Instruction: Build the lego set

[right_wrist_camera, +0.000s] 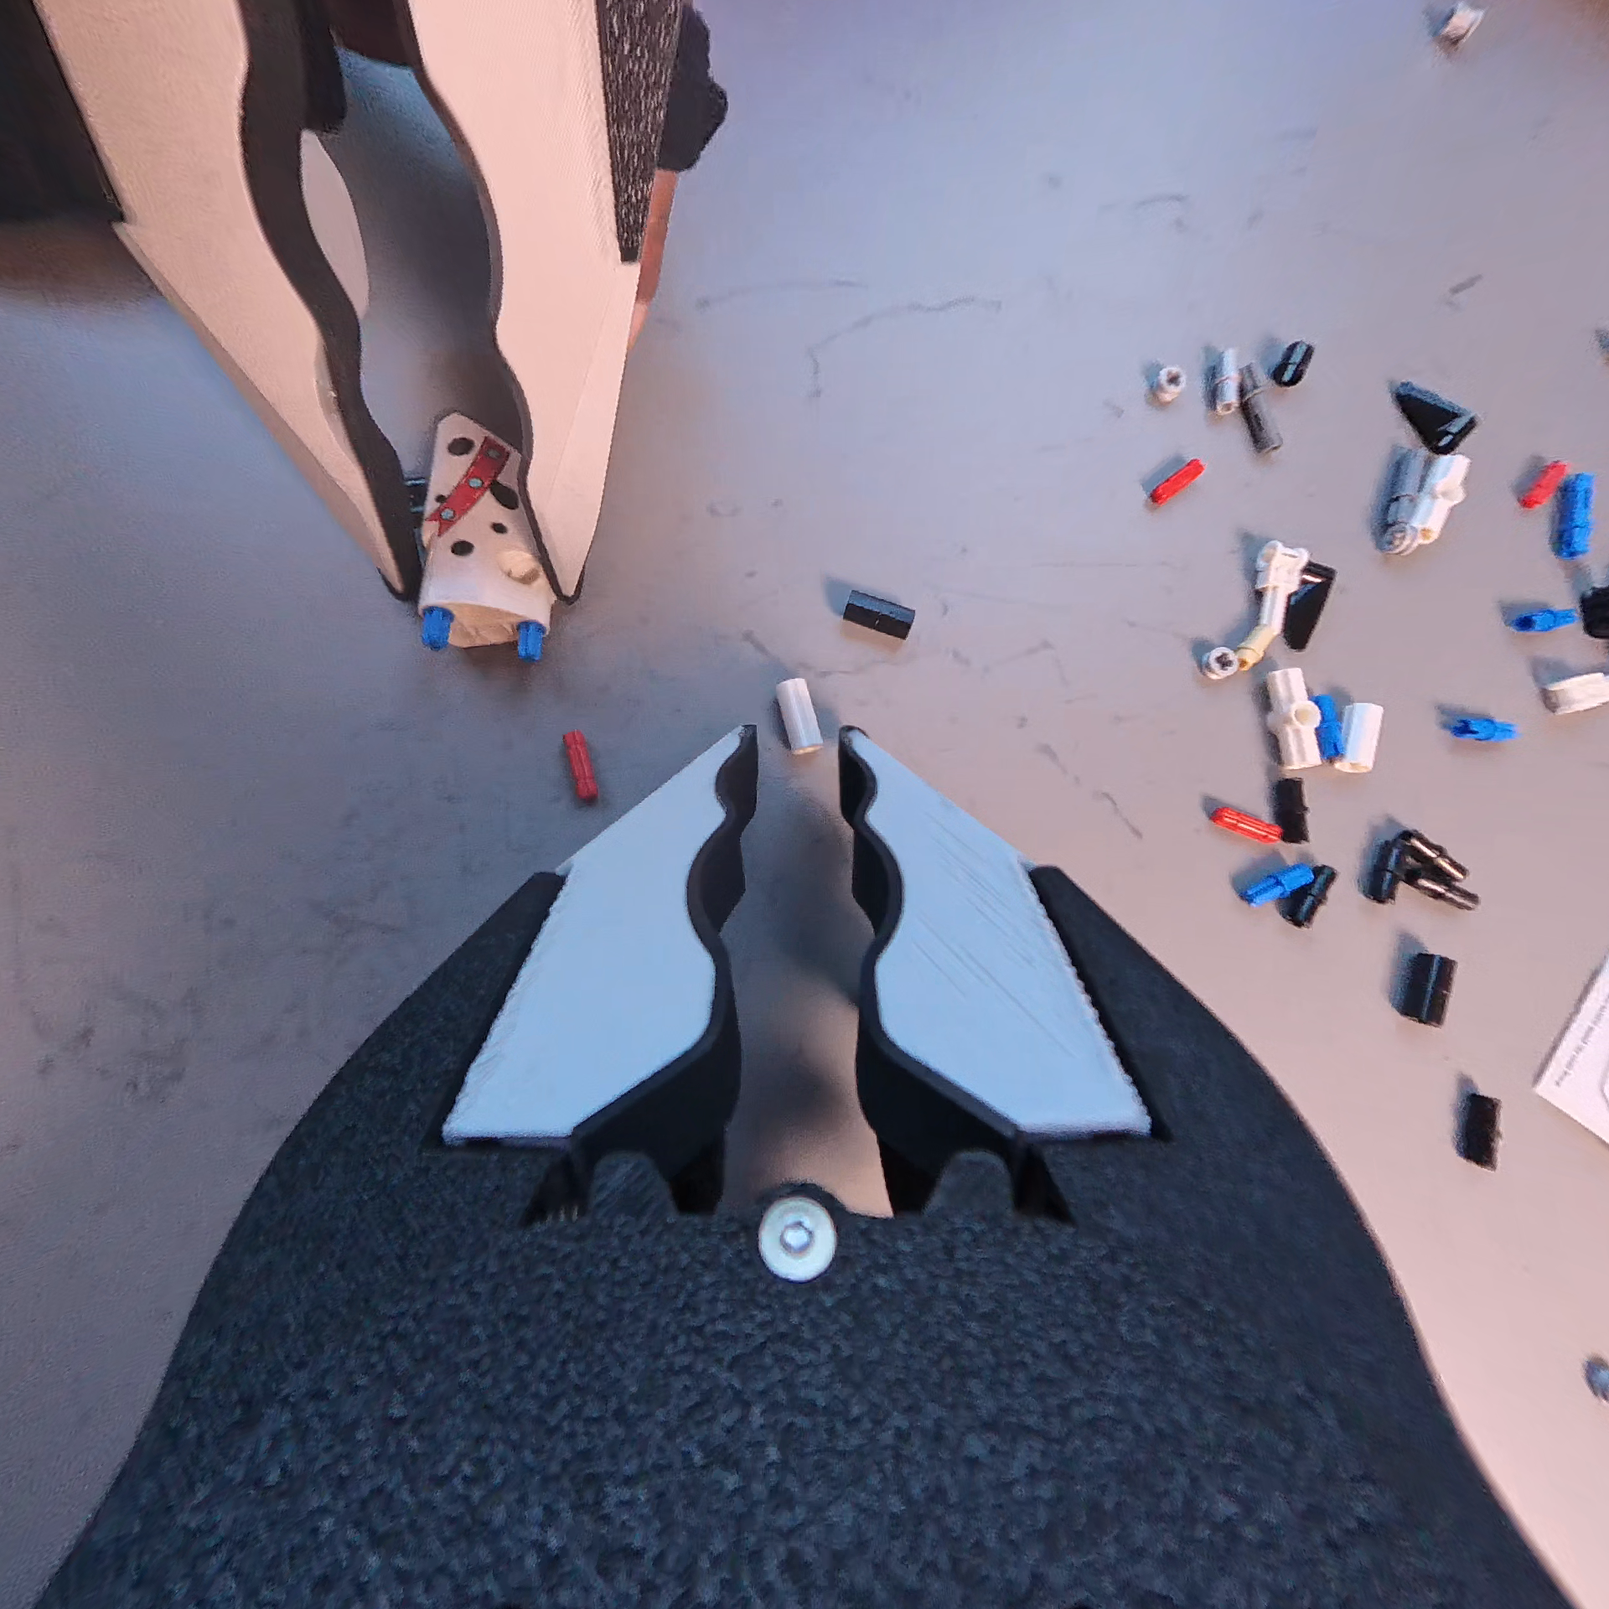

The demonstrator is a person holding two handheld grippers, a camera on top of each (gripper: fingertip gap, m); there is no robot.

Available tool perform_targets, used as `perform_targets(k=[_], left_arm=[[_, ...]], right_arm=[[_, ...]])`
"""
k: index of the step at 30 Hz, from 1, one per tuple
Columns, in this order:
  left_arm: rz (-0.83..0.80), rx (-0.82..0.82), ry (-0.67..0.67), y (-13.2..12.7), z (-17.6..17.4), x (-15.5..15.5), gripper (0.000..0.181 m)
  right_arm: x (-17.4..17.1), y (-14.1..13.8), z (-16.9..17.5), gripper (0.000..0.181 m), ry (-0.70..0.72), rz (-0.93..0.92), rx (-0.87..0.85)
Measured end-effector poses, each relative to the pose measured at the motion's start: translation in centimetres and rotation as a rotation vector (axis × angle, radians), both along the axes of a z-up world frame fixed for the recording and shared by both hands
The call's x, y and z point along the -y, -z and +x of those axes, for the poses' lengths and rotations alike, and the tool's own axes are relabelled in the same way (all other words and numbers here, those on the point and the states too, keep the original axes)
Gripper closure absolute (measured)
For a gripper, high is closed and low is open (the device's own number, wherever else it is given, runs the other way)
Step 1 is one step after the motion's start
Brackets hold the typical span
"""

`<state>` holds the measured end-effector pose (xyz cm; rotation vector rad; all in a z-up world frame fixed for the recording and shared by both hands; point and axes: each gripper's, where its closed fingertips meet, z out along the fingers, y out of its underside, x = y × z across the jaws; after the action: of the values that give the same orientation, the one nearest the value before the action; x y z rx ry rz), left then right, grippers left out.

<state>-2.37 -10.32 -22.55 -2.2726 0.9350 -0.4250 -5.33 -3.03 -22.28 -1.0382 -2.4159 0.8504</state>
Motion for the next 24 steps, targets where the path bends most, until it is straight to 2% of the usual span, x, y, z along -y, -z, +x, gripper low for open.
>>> perform_targets(k=[3,8,14,24], left_arm=[[-0.006,-0.005,0.007,0.0,0.1,0.2,0.149],[-0.001,-0.016,-0.010,0.0,-0.2,0.0,0.156],[0.003,-0.008,-0.015,0.0,-0.2,-0.2,0.156],[0.013,-0.062,-0.064,0.1,-1.2,-0.6,0.152]], right_arm=[[0.4,0.2,0.3,0.170,-0.033,0.006,0.030],[0.5,0.2,0.3,0.173,-0.042,-0.005,0.018],[0.5,0.2,0.4,0.175,-0.041,-0.004,0.002],[0.3,0.2,0.4,0.163,0.058,-0.012,0.013]])
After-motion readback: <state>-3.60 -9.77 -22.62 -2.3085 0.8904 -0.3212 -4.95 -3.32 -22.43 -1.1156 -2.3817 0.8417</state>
